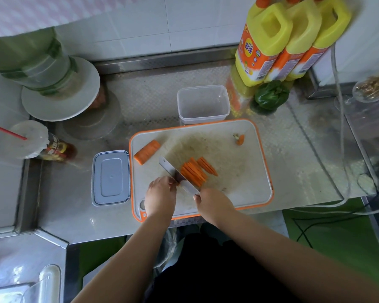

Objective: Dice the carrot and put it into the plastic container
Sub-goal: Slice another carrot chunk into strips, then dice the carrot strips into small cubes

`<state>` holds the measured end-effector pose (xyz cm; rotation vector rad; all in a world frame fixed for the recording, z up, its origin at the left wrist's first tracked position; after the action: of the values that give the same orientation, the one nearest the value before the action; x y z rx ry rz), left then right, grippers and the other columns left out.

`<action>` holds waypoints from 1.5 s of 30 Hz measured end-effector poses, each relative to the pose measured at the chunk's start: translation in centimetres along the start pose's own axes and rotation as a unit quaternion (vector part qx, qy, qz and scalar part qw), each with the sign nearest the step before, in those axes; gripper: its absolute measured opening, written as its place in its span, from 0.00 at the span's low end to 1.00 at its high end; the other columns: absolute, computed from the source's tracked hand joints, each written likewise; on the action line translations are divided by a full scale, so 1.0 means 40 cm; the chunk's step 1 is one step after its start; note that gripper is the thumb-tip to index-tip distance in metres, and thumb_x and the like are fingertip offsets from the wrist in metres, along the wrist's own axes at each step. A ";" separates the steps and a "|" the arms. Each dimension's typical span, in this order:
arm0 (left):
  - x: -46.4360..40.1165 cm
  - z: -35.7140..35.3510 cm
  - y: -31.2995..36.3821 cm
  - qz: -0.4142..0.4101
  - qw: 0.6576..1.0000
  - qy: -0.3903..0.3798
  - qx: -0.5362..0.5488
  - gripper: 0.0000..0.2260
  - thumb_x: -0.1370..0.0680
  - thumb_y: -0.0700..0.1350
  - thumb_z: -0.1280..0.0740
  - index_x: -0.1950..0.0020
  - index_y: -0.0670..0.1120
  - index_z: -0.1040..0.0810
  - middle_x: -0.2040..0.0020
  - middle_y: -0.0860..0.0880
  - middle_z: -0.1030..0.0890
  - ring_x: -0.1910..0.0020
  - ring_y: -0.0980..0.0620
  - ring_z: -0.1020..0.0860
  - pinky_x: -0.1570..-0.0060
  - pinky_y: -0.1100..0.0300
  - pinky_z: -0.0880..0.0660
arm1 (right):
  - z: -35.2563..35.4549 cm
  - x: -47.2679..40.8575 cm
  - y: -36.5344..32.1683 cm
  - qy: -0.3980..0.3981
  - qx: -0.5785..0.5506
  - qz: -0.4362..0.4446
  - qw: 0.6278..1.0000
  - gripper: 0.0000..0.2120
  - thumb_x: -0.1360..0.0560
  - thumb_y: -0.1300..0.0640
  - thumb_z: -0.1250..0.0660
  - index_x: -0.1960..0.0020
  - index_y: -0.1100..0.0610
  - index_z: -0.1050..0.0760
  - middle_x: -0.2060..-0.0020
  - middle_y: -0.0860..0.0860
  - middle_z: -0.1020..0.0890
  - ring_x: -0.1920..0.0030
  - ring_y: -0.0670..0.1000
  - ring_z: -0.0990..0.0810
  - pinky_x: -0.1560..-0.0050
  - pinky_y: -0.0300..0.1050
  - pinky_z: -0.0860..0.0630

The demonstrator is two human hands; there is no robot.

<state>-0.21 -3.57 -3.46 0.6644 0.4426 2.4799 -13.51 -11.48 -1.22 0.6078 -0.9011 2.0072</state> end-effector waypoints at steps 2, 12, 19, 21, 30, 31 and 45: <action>0.004 0.001 0.014 0.020 1.000 -0.004 0.004 0.09 0.24 0.41 0.39 0.50 0.45 0.20 0.53 0.48 0.20 0.55 0.47 0.25 0.58 0.54 0.26 | 0.012 0.010 0.002 0.014 0.006 0.009 1.000 0.14 0.18 0.51 0.46 0.59 0.54 0.32 0.67 0.49 0.27 0.59 0.53 0.22 0.60 0.44 0.29; 0.029 0.001 0.042 0.080 0.985 0.007 0.150 0.09 0.20 0.44 0.38 0.43 0.46 0.21 0.49 0.50 0.18 0.51 0.50 0.23 0.55 0.59 0.28 | 0.079 0.034 0.031 0.090 0.009 0.045 0.995 0.09 0.19 0.53 0.45 0.49 0.58 0.31 0.64 0.51 0.26 0.61 0.55 0.24 0.63 0.45 0.32; 0.065 -0.033 0.070 0.210 0.938 0.013 0.276 0.15 0.21 0.51 0.34 0.39 0.45 0.29 0.43 0.49 0.23 0.48 0.48 0.26 0.50 0.56 0.31 | 0.143 0.023 0.092 0.120 -0.023 0.046 0.991 0.09 0.20 0.53 0.43 0.57 0.55 0.35 0.70 0.47 0.32 0.64 0.54 0.28 0.66 0.44 0.35; 0.061 -0.059 0.094 0.265 0.918 0.009 0.295 0.28 0.24 0.55 0.31 0.32 0.43 0.35 0.34 0.45 0.29 0.37 0.45 0.31 0.38 0.51 0.32 | 0.165 0.014 0.109 0.133 -0.036 0.042 0.990 0.09 0.20 0.53 0.43 0.57 0.55 0.35 0.70 0.48 0.31 0.66 0.54 0.27 0.69 0.44 0.36; 0.040 -0.117 0.199 0.379 0.894 0.082 0.226 0.49 0.31 0.64 0.28 0.23 0.43 0.52 0.27 0.42 0.44 0.30 0.42 0.43 0.29 0.51 0.46 | 0.247 -0.032 0.164 0.161 -0.067 0.026 0.984 0.08 0.20 0.54 0.43 0.57 0.55 0.32 0.70 0.50 0.28 0.69 0.51 0.28 0.73 0.43 0.39; 0.037 -0.121 0.201 0.384 0.891 0.087 0.225 0.50 0.31 0.64 0.28 0.23 0.43 0.53 0.27 0.42 0.45 0.30 0.41 0.43 0.29 0.51 0.46 | 0.251 -0.037 0.168 0.159 -0.061 0.025 0.985 0.08 0.20 0.54 0.43 0.56 0.55 0.32 0.69 0.50 0.28 0.69 0.51 0.28 0.73 0.43 0.39; 0.013 -0.143 0.259 0.353 0.925 0.065 0.123 0.47 0.27 0.60 0.33 0.24 0.39 0.59 0.26 0.43 0.49 0.27 0.41 0.49 0.27 0.49 0.49 | 0.271 -0.055 0.213 0.119 -0.012 0.039 0.992 0.12 0.19 0.53 0.45 0.60 0.55 0.36 0.69 0.50 0.28 0.70 0.48 0.31 0.73 0.43 0.40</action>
<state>-7.87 -12.60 -3.52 0.8789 0.6657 3.1975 -18.50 -24.35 0.87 0.3147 -0.8145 2.0824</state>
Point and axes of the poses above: each hand's wrist, its own x-axis away from the middle knuckle, its own z-axis out of the back of the hand, y = z × x, the point moved 6 cm from there along -x, towards the middle knuckle
